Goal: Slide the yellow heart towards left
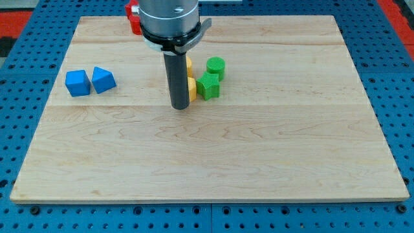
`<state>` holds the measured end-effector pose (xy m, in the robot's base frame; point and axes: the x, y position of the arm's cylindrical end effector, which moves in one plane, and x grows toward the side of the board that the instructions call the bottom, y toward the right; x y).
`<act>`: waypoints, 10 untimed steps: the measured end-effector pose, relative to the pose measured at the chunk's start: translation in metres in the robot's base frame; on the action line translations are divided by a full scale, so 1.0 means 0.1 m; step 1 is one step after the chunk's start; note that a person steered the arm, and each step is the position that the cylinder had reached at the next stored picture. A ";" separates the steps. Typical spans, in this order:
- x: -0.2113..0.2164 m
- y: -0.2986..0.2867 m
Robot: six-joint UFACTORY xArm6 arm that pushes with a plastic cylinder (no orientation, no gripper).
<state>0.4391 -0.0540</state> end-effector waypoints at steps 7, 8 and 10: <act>-0.60 -0.99; -0.98 -0.77; -1.56 0.20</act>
<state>0.2831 -0.0341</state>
